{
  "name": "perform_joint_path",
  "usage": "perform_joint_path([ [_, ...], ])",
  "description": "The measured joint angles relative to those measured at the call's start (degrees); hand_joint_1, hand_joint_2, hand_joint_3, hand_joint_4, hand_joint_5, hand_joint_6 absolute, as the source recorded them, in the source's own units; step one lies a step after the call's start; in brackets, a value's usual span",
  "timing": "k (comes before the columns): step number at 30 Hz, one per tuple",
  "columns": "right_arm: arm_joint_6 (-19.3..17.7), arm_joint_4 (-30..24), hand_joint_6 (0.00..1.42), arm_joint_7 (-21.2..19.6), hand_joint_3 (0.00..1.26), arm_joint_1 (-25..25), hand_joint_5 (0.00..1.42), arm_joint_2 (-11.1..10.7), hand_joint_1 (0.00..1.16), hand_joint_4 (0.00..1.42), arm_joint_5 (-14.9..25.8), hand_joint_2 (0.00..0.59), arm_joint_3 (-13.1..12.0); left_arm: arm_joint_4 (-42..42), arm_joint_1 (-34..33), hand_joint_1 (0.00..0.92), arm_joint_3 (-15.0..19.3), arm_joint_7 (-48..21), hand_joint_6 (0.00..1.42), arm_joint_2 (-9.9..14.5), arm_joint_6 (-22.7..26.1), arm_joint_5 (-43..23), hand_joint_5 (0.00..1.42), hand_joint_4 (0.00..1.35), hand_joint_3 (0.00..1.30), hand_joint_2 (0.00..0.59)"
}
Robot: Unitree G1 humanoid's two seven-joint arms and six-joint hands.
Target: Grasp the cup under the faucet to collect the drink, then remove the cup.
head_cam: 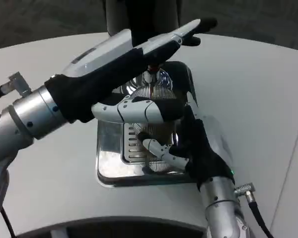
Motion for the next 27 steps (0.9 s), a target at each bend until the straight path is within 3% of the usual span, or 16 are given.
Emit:
perform_joint_path([
  [10,-3.8,4.3,0.09,-2.3,0.00,-1.6,0.00,0.2,0.71,0.00,2.3,0.179,0.0,0.0,0.2,0.000,0.3,0.1,0.04,0.4,0.1,0.0,0.08,0.00,0.00,0.113],
  [27,-3.9,7.1,0.11,-3.5,0.00,-4.0,0.01,0.7,0.72,0.00,3.5,0.170,0.4,0.0,0.6,0.000,0.7,0.2,0.04,0.9,0.2,0.0,0.08,0.00,0.00,0.115],
])
